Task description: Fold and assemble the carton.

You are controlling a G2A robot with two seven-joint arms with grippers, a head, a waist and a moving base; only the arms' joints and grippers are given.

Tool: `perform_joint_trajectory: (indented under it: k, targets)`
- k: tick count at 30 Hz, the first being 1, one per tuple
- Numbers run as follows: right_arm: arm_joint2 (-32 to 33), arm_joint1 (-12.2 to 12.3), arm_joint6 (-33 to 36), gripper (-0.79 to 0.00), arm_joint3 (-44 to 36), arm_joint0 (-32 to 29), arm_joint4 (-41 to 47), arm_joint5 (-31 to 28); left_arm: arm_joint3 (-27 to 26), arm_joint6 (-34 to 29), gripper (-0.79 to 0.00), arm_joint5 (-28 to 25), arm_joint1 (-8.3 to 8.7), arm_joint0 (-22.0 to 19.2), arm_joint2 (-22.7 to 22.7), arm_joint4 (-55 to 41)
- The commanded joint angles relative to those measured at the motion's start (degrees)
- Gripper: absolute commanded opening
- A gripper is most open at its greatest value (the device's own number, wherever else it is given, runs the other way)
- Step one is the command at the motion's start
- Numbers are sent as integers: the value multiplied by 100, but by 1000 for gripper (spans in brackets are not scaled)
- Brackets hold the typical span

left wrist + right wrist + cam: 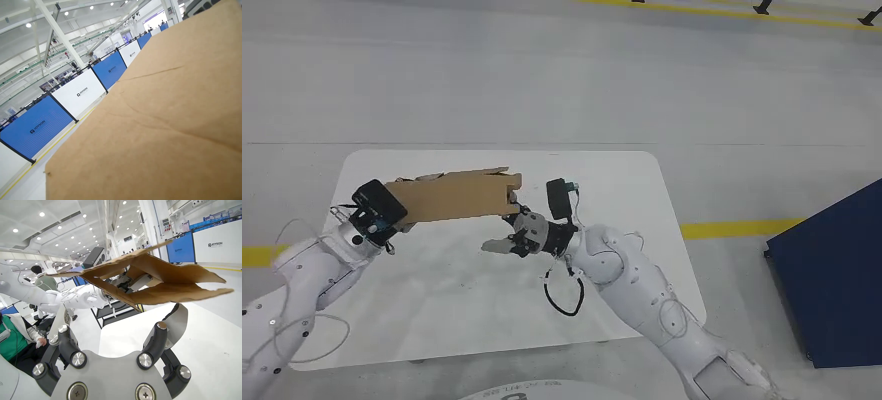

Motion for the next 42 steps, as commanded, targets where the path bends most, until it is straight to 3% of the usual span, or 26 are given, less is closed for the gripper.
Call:
perform_joint_trajectory:
  k: [1, 12, 18, 24, 30, 35, 42]
  targets:
    - [-34, -29, -127, 0, 5, -1, 9, 198, -32, -64, -785, 138, -13, 16, 2, 170]
    - [-167, -205, -555, 0, 272, 153, 363, 1356, -265, -116, -785, 624, -64, 214, -99, 742]
    - [-180, -250, -505, 0, 287, 194, 408, 1532, -345, 26, -785, 539, -87, 308, -201, 619]
    - [7, -194, -528, 0, 87, 16, -1, 957, -171, -76, -785, 423, -118, 288, -346, 361]
    - [317, -84, -623, 0, -313, -471, -229, 122, -104, -1170, -785, 805, -174, -26, -397, 900]
    - [282, -7, -175, 0, -379, -530, 69, -966, -201, -1678, -785, 601, -265, -334, -162, 1055]
    - [-104, 24, 184, 0, -377, -259, 546, -966, -74, -1816, -785, 524, -413, -574, 298, 1211]
